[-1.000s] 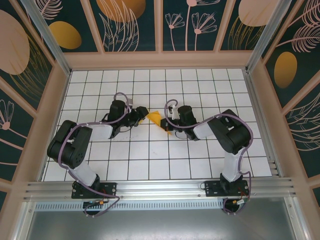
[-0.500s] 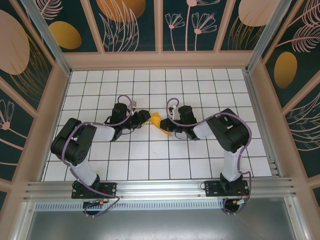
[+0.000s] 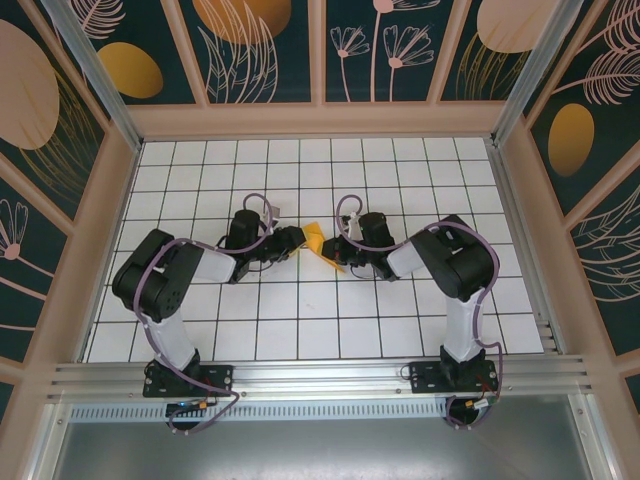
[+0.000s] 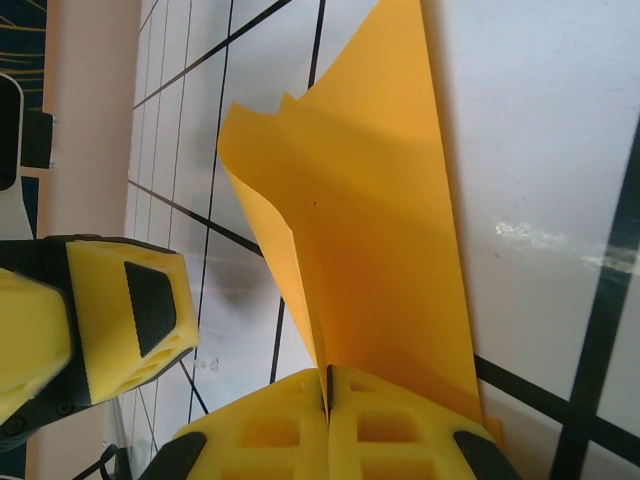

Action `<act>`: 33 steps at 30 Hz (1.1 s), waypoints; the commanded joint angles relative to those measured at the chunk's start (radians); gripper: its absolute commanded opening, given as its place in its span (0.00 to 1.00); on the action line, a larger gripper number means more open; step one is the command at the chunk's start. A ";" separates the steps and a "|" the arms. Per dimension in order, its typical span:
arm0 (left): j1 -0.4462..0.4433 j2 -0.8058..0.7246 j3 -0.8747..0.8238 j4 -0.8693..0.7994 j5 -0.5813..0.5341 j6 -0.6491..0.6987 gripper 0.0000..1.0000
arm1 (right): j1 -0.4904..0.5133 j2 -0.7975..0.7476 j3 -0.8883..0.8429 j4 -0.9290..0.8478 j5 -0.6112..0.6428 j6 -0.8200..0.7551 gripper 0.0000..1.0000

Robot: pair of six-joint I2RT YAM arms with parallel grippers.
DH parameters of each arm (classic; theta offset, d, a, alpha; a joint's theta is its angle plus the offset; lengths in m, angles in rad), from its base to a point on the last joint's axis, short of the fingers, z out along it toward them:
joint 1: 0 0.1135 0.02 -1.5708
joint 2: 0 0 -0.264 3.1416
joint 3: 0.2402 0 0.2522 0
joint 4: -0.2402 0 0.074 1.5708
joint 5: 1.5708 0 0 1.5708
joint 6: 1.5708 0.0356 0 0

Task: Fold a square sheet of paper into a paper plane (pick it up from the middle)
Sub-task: Fold the wing for the fifth time at the center of the table.

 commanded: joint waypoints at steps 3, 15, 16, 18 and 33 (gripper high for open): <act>-0.013 0.045 0.034 0.034 0.036 0.022 0.34 | -0.008 0.025 -0.006 -0.001 -0.014 0.023 0.00; -0.025 0.114 0.099 -0.020 0.042 0.038 0.26 | -0.008 0.040 0.006 -0.109 0.049 0.032 0.00; -0.026 0.118 0.099 -0.020 0.043 0.039 0.25 | -0.008 0.041 0.010 -0.117 0.051 0.032 0.00; -0.026 0.123 0.098 -0.021 0.045 0.041 0.24 | -0.008 0.042 0.013 -0.134 0.061 0.034 0.00; -0.028 0.159 0.093 -0.010 0.045 0.057 0.22 | -0.008 0.059 0.030 -0.190 0.083 0.039 0.00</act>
